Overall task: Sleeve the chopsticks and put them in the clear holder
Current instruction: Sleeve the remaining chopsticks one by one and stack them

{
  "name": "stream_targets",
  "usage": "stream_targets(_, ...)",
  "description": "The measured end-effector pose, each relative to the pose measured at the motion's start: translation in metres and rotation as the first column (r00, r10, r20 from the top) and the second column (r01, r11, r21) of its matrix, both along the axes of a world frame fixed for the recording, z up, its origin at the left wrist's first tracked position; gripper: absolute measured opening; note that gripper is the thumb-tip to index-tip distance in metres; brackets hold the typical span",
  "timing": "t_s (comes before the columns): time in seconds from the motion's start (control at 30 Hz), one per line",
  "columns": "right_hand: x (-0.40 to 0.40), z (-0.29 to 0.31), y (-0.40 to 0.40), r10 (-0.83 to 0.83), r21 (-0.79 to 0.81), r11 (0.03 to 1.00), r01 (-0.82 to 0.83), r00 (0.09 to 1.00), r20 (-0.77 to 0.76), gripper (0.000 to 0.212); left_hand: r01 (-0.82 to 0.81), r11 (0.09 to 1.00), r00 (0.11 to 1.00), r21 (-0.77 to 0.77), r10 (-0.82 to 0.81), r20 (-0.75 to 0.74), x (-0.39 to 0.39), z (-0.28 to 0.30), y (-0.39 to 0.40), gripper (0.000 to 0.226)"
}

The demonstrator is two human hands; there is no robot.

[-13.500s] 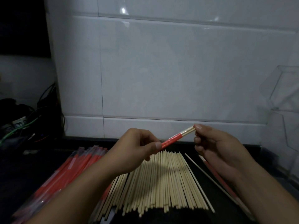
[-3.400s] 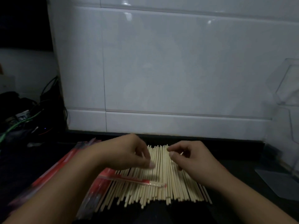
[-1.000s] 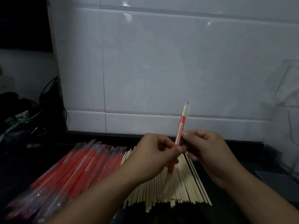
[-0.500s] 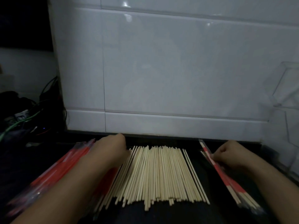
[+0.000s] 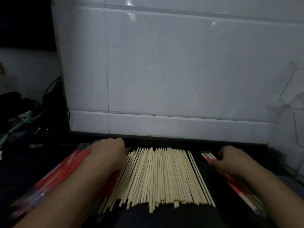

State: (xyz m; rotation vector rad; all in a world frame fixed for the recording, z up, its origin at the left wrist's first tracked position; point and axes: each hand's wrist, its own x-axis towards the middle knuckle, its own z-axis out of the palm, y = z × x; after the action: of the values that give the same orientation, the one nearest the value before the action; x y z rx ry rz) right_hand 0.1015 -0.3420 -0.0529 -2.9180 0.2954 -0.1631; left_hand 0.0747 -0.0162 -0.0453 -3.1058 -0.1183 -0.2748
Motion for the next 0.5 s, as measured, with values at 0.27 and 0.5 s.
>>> stream_targets(0.27,0.0077,-0.0069,0.0001,-0.04,0.004,0.999,0.04,0.999,0.011,0.021,-0.013,0.996,1.0,-0.086,0.011,-0.025,0.0066,-0.0048,0.0014,0.026)
stream_targets(0.5,0.0019,-0.0019,0.0019,0.007,-0.034,0.999,-0.006,0.999,0.036,0.03,-0.034,0.98,0.999,-0.196,0.04,0.025,0.0047,0.0042,-0.0025,0.058)
